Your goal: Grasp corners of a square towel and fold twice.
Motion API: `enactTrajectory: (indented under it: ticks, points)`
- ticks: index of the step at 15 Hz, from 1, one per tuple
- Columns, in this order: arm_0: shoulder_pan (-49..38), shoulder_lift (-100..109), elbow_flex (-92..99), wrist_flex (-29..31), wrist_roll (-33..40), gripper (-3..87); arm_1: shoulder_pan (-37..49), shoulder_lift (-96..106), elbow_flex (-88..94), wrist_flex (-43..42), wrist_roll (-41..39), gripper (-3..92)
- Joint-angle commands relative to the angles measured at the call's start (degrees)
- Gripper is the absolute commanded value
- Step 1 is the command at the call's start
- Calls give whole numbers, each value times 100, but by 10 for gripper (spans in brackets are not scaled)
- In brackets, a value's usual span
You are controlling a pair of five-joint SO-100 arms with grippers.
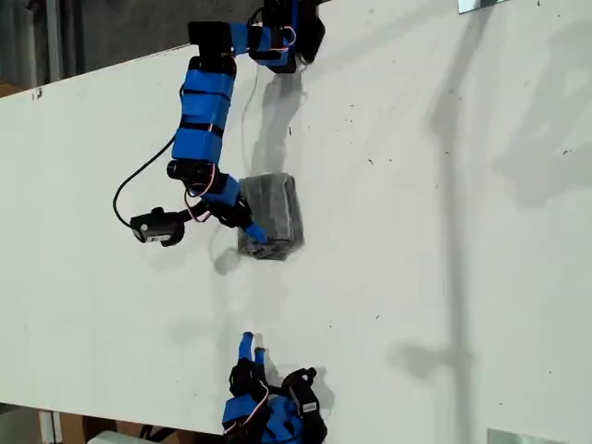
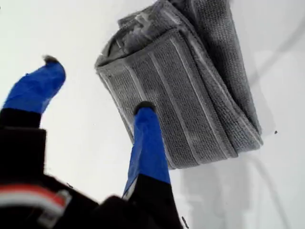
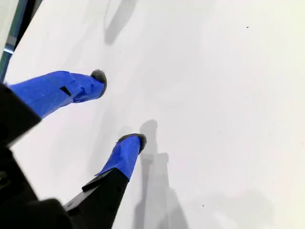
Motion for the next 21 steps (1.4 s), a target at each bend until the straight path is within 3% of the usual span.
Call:
enactTrajectory:
  ticks: [1,3,5,7,11,12,14,15,17,18,20,21]
  points:
    - [-53,35,9,-70,9,211,158,782,-211,-79,-62,345]
    - [-44,35,9,-70,9,211,167,1819,1450,-826,132,323]
    - [-26,35,9,-70,9,210,-26,3094,3981,-1811,879,312]
    - [176,35,-35,-70,264,209,-457,4219,5335,-1714,1907,332]
    - [1916,35,-44,-264,264,210,-923,7453,8552,-2663,3199,323]
    - [2320,35,18,-316,62,205,-958,8147,9149,-2716,3384,313]
    - [2962,35,193,-334,-1292,200,-1055,8728,9712,-2610,3691,361]
    - [3041,35,202,-290,-1072,195,-1011,8754,9940,-2514,3902,387]
    - [2628,35,202,-229,1257,191,-984,8947,10239,-2215,4148,275]
    - [2663,35,193,-211,1477,189,-1116,9308,10310,-1969,4148,257]
    - [2804,35,193,-211,1687,178,-1740,10986,10635,-378,5449,216]
    - [2786,35,193,-211,1687,173,-2426,11848,10802,-88,5291,213]
